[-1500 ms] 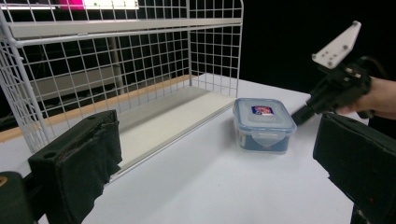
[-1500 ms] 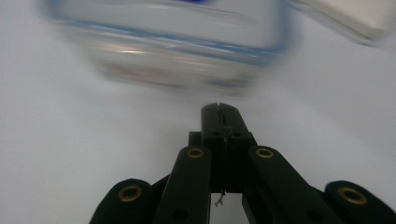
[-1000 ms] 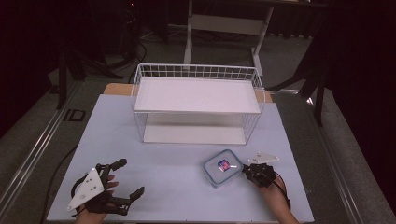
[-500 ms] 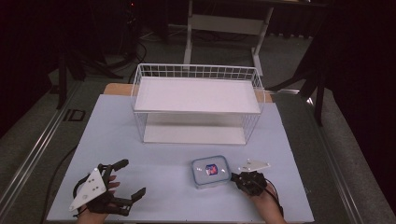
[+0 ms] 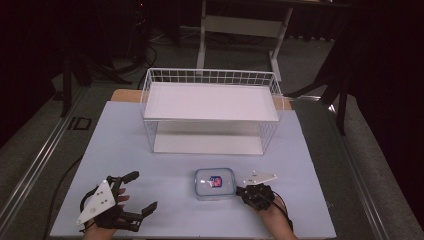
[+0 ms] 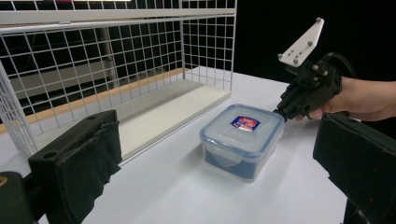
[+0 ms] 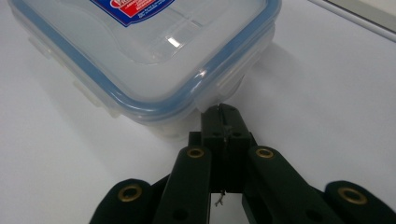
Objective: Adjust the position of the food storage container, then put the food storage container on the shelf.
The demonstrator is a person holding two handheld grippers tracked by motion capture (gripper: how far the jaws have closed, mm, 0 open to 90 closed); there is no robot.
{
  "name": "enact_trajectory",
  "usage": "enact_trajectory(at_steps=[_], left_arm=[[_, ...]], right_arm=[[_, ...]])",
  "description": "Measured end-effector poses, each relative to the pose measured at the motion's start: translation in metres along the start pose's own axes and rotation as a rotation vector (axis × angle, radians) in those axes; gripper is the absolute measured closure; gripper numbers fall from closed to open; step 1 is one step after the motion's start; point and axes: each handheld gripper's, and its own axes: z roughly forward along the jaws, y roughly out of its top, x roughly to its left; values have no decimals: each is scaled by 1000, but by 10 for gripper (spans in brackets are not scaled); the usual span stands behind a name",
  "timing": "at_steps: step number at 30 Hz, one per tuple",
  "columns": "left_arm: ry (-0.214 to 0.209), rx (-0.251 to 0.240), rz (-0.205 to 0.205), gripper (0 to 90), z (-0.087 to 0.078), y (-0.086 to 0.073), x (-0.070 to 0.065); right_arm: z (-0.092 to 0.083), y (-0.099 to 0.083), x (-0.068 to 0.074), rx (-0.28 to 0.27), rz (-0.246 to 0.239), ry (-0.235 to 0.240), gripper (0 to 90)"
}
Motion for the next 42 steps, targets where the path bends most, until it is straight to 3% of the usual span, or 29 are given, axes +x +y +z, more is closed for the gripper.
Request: enact_trajectory(at_steps=[11,17,21,24,29,31,32,33,34,37,39,41,42], left_arm=[[-3,10,-1,20,0,-1,0],[-7,12,-2,20,1,-1,0],[-7,19,-7,20,1,-2,1],[-12,26,-17,20,3,-2,1],[-23,44,-14,20,6,-3,-1],[-28,54,-17,20,8,-4,-1],[-33,67,-21,20,9,-4,0],[-35,84,-24,20,11,-4,0],[-35,94,-22,20,12,-4,-1],[-81,131,-37,20,18,1,-2],[-96,195,-41,20,23,7,-3],[-111,219,-36,20,27,12,-3],[-129,227,-40,20,30,17,-3]], right_arm=[[15,11,8,4,-8,33,900],[16,12,9,5,-11,27,900],[-4,10,3,-23,-33,-46,884],[-19,9,0,-64,-24,-74,805],[-37,10,4,-138,-38,-46,613],[-44,10,9,-174,-54,-37,465],[-47,10,11,-201,-40,-23,390],[-50,10,12,-216,-36,9,278],[-51,12,14,-217,-41,0,205],[-60,15,16,-268,-43,-12,133],[-67,19,16,-295,-44,-4,125],[-71,25,18,-293,-56,-91,130],[-72,27,18,-289,-65,-112,144]])
